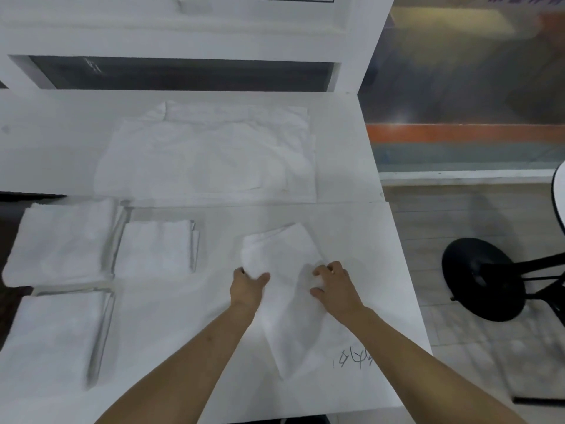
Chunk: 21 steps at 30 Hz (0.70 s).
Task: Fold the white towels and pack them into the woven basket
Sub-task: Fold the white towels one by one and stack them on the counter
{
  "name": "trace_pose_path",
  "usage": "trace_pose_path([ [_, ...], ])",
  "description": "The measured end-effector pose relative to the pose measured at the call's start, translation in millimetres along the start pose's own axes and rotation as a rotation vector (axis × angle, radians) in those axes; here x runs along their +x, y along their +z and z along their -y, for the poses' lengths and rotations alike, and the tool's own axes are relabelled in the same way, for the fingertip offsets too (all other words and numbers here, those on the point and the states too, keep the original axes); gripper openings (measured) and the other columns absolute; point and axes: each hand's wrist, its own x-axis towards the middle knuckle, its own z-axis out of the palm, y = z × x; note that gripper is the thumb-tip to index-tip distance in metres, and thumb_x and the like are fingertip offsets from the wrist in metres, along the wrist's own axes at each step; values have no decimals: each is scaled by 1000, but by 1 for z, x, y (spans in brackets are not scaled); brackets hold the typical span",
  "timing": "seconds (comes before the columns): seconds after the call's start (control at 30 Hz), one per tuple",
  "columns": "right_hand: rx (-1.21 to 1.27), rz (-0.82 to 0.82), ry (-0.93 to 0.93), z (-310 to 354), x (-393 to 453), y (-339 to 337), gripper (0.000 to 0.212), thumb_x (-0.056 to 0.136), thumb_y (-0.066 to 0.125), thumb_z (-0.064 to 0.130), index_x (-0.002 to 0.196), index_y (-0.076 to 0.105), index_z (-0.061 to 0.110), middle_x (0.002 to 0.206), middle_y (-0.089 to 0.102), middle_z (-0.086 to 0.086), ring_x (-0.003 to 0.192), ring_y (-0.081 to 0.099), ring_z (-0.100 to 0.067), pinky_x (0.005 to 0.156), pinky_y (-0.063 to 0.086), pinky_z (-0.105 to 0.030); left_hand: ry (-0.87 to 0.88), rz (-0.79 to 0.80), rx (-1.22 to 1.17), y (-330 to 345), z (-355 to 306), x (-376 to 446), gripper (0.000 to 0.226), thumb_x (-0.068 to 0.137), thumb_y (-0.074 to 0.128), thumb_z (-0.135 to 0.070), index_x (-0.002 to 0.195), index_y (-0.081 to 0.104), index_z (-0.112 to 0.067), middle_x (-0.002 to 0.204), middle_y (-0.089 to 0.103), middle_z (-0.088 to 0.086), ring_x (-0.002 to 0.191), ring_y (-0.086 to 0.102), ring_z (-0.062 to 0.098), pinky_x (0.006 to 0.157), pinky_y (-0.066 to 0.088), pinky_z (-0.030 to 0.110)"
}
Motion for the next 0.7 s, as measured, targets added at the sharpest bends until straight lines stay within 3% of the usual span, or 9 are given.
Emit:
trace_pose_path([
  [0.07, 83, 14, 38, -2, 2, -2, 51, 90, 73, 31, 134, 50, 22, 129, 43, -6, 115, 51, -28, 97, 49, -36, 36, 101, -89, -3, 0, -5, 42, 82, 80, -37, 111, 69, -10, 102, 77, 4, 97, 73, 31, 91, 58, 50],
  [0.13, 209, -8, 94, -3, 7, -7, 59, 86, 78, 35, 135, 48, 23, 125, 46, -4, 108, 56, -25, 92, 51, -37, 148, 234, -146, -6, -6, -18, 32, 92, 72, -35, 119, 67, -17, 109, 77, 0, 101, 73, 25, 93, 58, 51],
  [0.2, 422, -73, 153, 0, 12, -14, 64, 85, 80, 38, 138, 47, 22, 123, 51, -3, 107, 58, -21, 91, 51, -34, 255, 412, -233, -8, -19, -36, 37, 99, 64, -33, 134, 59, -22, 124, 72, 2, 113, 69, 25, 97, 55, 50],
  [0.3, 805, -74, 179, 11, 16, -32, 64, 92, 75, 39, 145, 42, 24, 130, 55, 0, 115, 58, -17, 88, 50, -28, 246, 588, -379, -12, -39, -55, 39, 104, 55, -21, 143, 51, -18, 135, 66, 8, 123, 64, 29, 102, 51, 48],
  [0.37, 972, -10, 151, 15, 16, -45, 60, 94, 70, 45, 144, 43, 27, 133, 59, 2, 116, 62, -14, 89, 52, -28, 204, 628, -438, -16, -53, -65, 41, 103, 54, -18, 144, 50, -17, 137, 64, 9, 126, 61, 29, 106, 48, 48],
  [0.47, 1128, 80, 119, 20, 20, -65, 53, 90, 71, 53, 135, 56, 29, 135, 67, 1, 117, 67, -16, 103, 52, -38, 209, 661, -454, -26, -75, -72, 42, 102, 55, -17, 144, 51, -17, 137, 64, 8, 127, 61, 28, 108, 47, 48],
  [0.6, 1245, 53, 33, 36, 19, -100, 48, 93, 73, 35, 136, 61, 17, 127, 72, -5, 117, 69, -27, 107, 50, -50, 277, 642, -443, -40, -107, -74, 45, 102, 56, -21, 147, 47, -21, 138, 64, 6, 126, 62, 28, 107, 49, 50],
  [0.7, 1266, -60, -68, 50, 12, -130, 40, 96, 71, 22, 135, 63, 17, 122, 74, -11, 113, 70, -32, 101, 54, -47, 438, 595, -339, -51, -131, -73, 40, 103, 55, -27, 143, 51, -23, 135, 66, 5, 122, 64, 27, 99, 54, 48],
])
